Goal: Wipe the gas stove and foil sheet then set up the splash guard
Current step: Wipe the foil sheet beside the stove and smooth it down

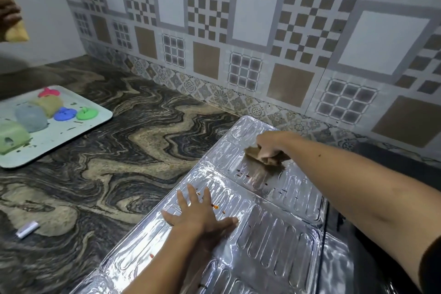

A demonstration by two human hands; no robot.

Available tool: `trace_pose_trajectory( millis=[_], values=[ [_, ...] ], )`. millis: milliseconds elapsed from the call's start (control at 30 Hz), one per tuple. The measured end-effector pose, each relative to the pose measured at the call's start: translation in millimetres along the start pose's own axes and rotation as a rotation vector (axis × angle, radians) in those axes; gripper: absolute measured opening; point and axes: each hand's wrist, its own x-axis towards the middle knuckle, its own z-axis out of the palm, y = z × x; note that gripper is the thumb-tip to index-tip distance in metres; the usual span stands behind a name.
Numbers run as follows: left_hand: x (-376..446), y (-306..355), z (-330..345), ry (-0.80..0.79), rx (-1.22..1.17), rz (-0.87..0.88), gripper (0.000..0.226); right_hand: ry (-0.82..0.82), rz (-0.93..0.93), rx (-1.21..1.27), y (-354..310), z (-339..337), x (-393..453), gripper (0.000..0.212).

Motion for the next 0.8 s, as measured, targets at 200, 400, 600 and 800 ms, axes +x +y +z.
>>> trace_pose_trajectory(
  millis=[200, 400, 600, 800],
  values=[
    [-6, 3, -1, 0.012, 0.01, 0.005, 0.118, 0.274, 0.114, 0.549, 8, -22, 10, 0.021],
    [-3, 2, 1, 0.008, 0.031, 0.0, 0.121, 0.223, -0.078, 0.652, -26, -37, 24, 0.038],
    [-2, 3, 0, -0.006, 0.03, -0.013, 0.122, 0.342, -0.243, 0.209, -59, -6, 30, 0.033],
    [-4, 3, -1, 0.001, 0.025, -0.014, 0.121, 0.081, -0.193, -0.013, -18, 15, 11, 0.049]
  ],
)
